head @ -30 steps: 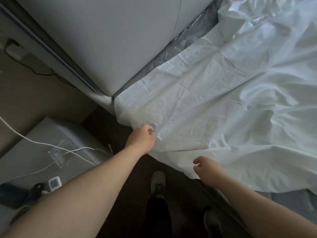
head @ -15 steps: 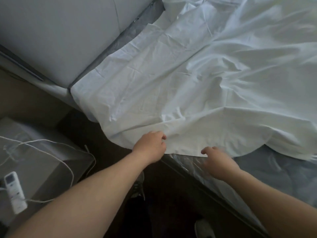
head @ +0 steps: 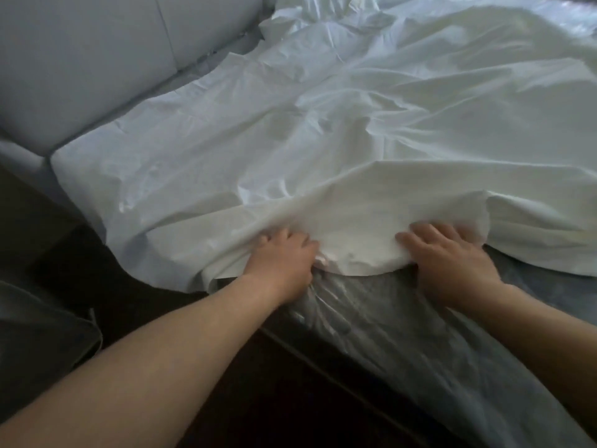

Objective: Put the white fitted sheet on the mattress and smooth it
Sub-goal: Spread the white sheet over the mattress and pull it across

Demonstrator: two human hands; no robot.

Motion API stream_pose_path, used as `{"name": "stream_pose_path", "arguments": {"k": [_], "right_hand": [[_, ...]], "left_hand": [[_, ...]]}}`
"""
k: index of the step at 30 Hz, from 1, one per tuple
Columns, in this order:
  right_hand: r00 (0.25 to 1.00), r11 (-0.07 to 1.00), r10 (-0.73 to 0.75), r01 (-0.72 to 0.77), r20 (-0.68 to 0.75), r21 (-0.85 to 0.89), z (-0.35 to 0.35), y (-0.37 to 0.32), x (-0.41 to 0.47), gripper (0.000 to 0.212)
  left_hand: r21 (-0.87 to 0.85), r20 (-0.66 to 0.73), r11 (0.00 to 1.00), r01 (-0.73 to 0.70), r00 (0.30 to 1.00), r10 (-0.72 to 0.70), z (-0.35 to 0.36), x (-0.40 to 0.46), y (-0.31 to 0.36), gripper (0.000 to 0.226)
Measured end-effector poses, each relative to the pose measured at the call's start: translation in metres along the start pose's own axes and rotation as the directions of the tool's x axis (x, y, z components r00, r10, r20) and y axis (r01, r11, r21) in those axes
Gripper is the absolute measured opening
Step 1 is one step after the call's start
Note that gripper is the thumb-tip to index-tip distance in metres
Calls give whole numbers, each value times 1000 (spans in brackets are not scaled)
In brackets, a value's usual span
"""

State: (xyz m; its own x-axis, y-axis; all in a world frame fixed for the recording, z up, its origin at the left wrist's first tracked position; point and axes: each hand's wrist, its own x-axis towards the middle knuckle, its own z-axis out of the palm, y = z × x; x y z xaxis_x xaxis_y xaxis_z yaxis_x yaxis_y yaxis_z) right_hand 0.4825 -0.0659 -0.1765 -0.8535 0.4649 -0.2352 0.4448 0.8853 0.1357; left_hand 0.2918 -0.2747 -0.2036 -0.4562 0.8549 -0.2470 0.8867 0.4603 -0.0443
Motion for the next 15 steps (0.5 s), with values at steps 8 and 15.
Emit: {"name": "stream_pose_path", "arguments": {"k": [8,15], "right_hand": [[882,914,341,-230,-325,335,28,27,4,9],[983,897,168,-124,-67,425,25,2,-30,17]], "left_hand": [[-407,-263,892,197,910,-321,1,8,-3,12],[-393,40,872,291,953,-300,-5,-43,-19,24]]}}
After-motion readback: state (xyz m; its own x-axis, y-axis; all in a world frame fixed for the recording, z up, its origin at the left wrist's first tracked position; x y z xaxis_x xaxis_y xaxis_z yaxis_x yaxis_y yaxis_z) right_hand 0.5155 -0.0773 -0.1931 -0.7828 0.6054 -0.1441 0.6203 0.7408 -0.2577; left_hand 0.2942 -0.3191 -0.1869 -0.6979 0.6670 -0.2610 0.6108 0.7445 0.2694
